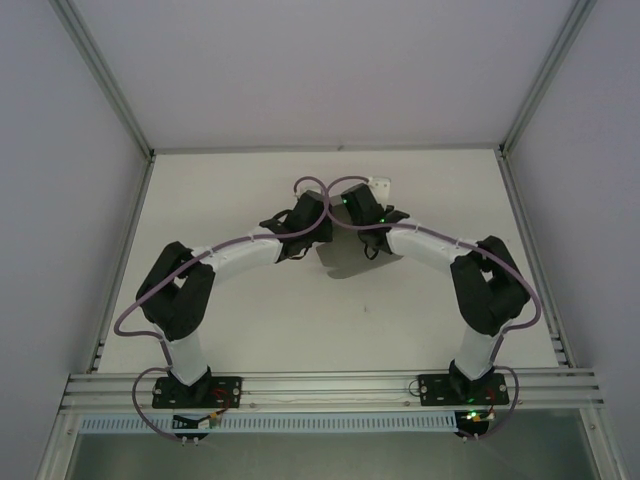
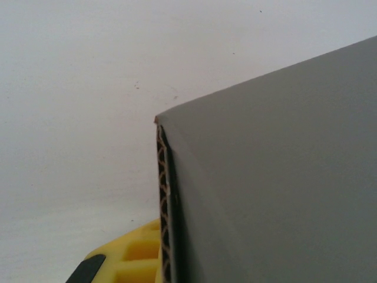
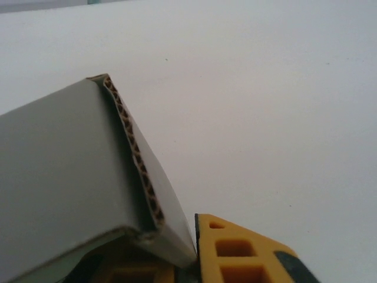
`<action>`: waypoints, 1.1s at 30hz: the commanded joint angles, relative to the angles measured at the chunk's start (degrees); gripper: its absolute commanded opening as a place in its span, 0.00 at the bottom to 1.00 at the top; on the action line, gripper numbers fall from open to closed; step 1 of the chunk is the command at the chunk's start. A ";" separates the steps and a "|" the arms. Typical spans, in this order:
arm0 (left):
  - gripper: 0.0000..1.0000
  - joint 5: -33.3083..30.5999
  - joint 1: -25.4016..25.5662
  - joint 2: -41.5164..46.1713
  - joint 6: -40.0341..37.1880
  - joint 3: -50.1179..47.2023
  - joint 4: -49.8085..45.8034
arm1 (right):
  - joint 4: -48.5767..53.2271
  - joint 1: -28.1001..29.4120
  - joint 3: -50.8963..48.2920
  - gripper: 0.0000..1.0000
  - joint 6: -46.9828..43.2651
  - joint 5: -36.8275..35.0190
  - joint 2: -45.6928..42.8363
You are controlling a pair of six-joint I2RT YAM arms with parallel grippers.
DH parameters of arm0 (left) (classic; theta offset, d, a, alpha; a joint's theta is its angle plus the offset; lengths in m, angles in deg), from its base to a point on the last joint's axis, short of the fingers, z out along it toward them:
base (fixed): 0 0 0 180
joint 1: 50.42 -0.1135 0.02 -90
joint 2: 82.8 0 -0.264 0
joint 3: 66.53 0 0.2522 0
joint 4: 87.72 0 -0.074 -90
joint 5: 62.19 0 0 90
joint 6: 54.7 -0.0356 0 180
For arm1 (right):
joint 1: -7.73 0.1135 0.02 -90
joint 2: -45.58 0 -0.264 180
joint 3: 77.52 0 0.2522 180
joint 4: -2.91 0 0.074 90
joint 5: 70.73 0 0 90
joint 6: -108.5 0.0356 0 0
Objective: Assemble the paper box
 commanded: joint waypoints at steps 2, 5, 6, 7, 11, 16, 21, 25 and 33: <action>0.00 0.49 -0.06 1.64 1.50 1.02 -4.00 | -12.48 -4.55 -6.92 0.19 -8.09 3.78 -2.79; 0.00 1.07 -0.03 1.66 0.96 0.98 -4.09 | -16.49 -4.58 -8.87 0.22 -12.34 9.27 -4.40; 0.00 1.31 0.00 1.70 0.83 0.96 -4.01 | -16.56 -4.67 -8.87 0.23 -13.06 10.17 -4.48; 0.00 1.51 -0.05 1.68 0.73 0.83 -4.00 | -16.21 -4.74 -8.71 0.26 -13.91 10.98 -4.57; 0.00 1.89 -0.02 2.07 0.57 0.31 -3.66 | -14.79 -5.12 -8.16 0.27 -15.44 11.81 -3.87; 0.00 1.82 -0.03 2.50 0.29 0.03 -3.73 | -13.68 -5.45 -8.26 0.11 -16.04 12.52 -3.74; 0.00 -0.68 -0.06 1.93 2.35 1.37 -6.25 | -11.98 -5.41 -6.56 0.08 -13.27 0.91 -1.64; 0.00 -7.42 0.02 0.84 6.33 2.93 -10.75 | -3.51 -5.86 -3.16 0.00 -2.30 -15.62 0.63; 0.00 -15.92 -0.62 -1.80 12.96 4.88 -16.86 | 0.18 -7.35 -2.64 0.00 9.39 -18.13 0.31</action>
